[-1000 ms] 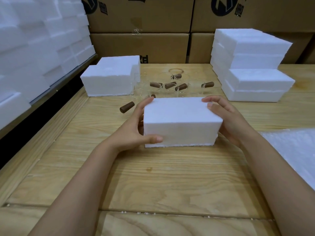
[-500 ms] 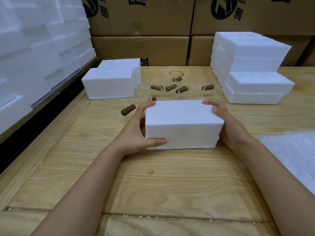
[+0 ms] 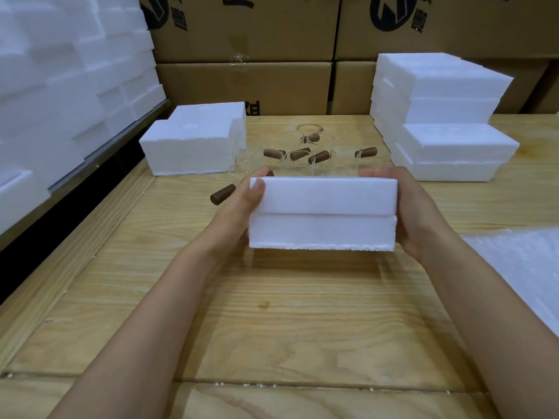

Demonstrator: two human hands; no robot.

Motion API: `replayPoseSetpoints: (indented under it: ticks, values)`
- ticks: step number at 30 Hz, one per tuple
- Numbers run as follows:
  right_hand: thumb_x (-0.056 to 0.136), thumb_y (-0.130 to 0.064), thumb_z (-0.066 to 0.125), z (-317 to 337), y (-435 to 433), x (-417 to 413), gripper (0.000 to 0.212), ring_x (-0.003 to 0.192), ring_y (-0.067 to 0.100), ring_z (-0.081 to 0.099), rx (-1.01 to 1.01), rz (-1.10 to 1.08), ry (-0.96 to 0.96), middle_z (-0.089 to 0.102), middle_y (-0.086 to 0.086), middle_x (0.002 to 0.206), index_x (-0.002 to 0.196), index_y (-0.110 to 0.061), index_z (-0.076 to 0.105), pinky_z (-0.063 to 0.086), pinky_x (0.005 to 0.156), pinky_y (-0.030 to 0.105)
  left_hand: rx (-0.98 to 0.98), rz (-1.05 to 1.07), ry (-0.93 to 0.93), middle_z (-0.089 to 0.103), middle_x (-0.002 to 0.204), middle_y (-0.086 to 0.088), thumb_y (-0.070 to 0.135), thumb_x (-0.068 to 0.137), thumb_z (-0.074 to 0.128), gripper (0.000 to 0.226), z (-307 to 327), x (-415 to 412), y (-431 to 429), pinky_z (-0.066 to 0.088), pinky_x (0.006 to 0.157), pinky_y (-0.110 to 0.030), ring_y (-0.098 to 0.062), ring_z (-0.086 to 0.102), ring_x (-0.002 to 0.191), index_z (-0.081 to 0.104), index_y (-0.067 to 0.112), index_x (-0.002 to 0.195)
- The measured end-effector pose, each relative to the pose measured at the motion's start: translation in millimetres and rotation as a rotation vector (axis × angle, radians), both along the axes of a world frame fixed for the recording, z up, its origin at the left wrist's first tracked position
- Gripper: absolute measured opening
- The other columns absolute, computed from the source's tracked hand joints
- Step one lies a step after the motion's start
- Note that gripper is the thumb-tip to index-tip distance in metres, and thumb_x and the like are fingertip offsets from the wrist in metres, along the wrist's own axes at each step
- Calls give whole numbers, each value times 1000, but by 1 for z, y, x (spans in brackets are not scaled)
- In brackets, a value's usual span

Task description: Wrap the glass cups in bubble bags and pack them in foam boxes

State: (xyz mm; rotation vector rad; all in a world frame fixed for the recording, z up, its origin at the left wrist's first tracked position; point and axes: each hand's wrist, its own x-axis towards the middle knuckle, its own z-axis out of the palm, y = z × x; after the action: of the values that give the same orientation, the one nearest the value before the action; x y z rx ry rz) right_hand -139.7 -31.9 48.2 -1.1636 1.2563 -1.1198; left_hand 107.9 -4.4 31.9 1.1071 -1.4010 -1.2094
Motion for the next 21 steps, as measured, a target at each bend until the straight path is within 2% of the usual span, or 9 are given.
replayPoseSetpoints:
  ticks: [3, 5, 7, 10, 11, 14, 16, 18, 21]
  values:
    - [79, -50, 49, 1, 0, 1, 26, 91, 26, 62, 20, 5, 11, 67, -2, 93, 80, -36, 71, 49, 77, 39, 5, 67, 21, 57, 131, 15, 63, 75, 55, 48, 1, -3, -1, 52, 74, -17, 0, 63, 106, 53, 46, 120]
    - [82, -48, 47, 2, 1, 1, 27, 90, 26, 61, 20, 2, 16, 67, -1, 95, 83, -36, 71, 49, 77, 40, -8, 80, 28, 53, 138, 9, 56, 78, 65, 38, 3, -5, 1, 51, 70, -14, -3, 61, 110, 57, 42, 113]
    - [81, -49, 47, 3, 2, 1, 28, 90, 25, 61, 10, -4, 26, 67, -2, 94, 86, -35, 71, 50, 75, 39, -15, 77, 24, 48, 144, 5, 57, 76, 64, 37, 5, -5, 3, 51, 71, -14, -6, 58, 114, 58, 43, 109]
    - [75, -50, 47, 6, 6, 5, 32, 87, 23, 61, -52, -17, 17, 68, -6, 91, 92, -37, 71, 49, 66, 32, 1, 64, 23, 44, 148, 8, 57, 76, 62, 40, 6, -6, 4, 52, 93, -27, -10, 53, 124, 51, 52, 114]
    - [73, -49, 45, 7, 6, 6, 34, 88, 20, 61, -94, -30, 4, 69, -7, 94, 93, -39, 70, 48, 67, 32, 7, 50, 41, 44, 147, 11, 61, 71, 61, 50, 6, -6, 5, 51, 97, -32, -9, 53, 124, 47, 56, 119]
    - [71, -45, 45, 10, 11, 11, 33, 87, 6, 61, -287, -106, -60, 68, -18, 99, 93, -43, 70, 47, 72, 31, 20, 24, 124, 45, 141, 22, 77, 57, 62, 87, 7, -10, 3, 53, 94, -39, -4, 53, 123, 32, 60, 137]
    - [68, -46, 48, 11, 13, 15, 35, 95, 3, 59, -408, -138, -92, 66, -21, 104, 95, -43, 70, 46, 82, 29, -2, 32, 132, 53, 131, 29, 75, 62, 57, 71, 12, -11, 3, 55, 88, -35, 1, 56, 117, 38, 65, 130]
    - [67, -49, 48, 11, 13, 19, 40, 103, 3, 58, -473, -146, -127, 65, -22, 109, 99, -43, 69, 45, 88, 27, -34, 61, 135, 62, 119, 28, 69, 66, 54, 50, 19, -11, 3, 56, 87, -33, 2, 61, 109, 53, 65, 116]
    - [73, -43, 50, 13, 3, 30, 43, 111, 4, 58, -511, -129, -231, 64, -21, 116, 113, -38, 65, 46, 95, 29, -102, 170, 157, 67, 116, 18, 65, 65, 55, 56, 30, -8, -4, 52, 94, -41, -3, 63, 107, 60, 47, 117]
